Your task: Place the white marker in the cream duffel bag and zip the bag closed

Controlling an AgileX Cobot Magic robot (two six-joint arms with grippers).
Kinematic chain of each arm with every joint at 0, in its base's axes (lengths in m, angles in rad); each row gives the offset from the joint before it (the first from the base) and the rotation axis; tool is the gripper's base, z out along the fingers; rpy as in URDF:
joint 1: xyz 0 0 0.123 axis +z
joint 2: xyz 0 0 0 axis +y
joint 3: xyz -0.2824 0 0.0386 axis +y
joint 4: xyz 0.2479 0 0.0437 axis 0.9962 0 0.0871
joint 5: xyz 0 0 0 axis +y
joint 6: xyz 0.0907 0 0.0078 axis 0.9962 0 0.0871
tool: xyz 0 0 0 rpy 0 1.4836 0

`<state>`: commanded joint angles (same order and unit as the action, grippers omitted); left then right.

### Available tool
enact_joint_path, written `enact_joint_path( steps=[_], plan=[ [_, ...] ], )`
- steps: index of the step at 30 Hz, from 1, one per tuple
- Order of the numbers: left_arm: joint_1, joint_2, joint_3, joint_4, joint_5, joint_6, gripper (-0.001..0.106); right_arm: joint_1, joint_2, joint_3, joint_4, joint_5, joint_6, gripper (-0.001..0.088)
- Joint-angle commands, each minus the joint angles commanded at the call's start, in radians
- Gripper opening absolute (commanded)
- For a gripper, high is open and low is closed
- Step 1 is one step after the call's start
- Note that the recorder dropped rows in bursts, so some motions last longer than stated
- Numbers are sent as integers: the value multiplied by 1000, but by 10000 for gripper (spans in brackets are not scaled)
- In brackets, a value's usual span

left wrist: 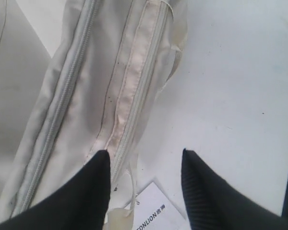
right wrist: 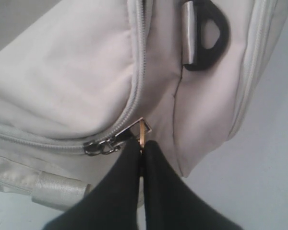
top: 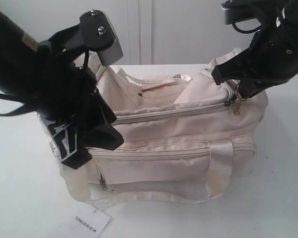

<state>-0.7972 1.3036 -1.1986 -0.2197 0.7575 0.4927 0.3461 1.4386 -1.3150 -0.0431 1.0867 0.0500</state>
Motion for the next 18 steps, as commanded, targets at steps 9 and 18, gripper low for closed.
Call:
enact_joint_path(
  steps=[9,18],
  plan=[
    [-196,0,0,314,-56,-205,506,0,0,0,0,-4,-1,0],
    [-345,23,0,569,-131,-314,506,0,0,0,0,-19,-1,0]
  ],
)
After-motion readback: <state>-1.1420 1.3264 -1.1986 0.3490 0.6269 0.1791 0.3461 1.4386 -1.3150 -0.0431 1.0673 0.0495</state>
